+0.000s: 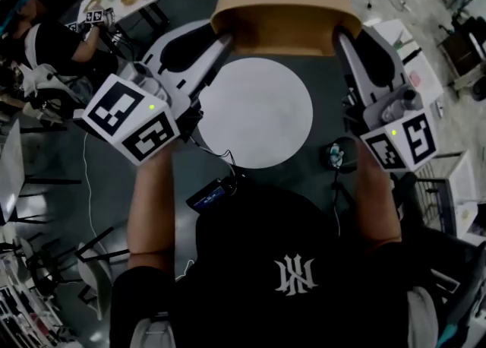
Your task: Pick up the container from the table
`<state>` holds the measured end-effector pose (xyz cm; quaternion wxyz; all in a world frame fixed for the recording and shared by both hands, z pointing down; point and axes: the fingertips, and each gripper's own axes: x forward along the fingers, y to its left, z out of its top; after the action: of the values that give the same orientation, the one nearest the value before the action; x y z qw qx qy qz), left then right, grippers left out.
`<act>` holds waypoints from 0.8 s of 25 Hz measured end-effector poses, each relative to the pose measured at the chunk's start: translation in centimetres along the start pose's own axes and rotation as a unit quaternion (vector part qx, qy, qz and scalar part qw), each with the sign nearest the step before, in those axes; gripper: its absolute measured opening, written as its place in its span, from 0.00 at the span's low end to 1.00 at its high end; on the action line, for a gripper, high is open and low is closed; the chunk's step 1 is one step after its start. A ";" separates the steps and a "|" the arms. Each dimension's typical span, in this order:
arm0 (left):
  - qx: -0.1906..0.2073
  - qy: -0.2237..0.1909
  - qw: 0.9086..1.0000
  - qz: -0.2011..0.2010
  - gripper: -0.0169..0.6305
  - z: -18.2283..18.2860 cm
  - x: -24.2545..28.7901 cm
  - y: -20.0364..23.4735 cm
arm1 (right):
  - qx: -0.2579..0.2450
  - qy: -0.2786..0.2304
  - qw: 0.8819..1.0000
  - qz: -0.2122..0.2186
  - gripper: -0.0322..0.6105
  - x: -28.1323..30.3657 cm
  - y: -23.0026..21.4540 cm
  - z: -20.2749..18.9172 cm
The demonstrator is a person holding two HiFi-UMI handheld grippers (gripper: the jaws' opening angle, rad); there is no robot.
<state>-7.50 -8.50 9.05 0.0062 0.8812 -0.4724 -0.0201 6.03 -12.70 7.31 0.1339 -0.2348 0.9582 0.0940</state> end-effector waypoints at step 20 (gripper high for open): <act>0.035 0.008 0.999 -0.026 0.14 0.8 2.0 -8.6 | -0.015 -0.045 0.998 -0.035 0.19 -8.6 -1.1 2.6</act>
<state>0.70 -5.42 7.96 -0.0211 0.8927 -0.4501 0.0036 14.43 -9.37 7.33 0.1767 -0.2654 0.9409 0.1143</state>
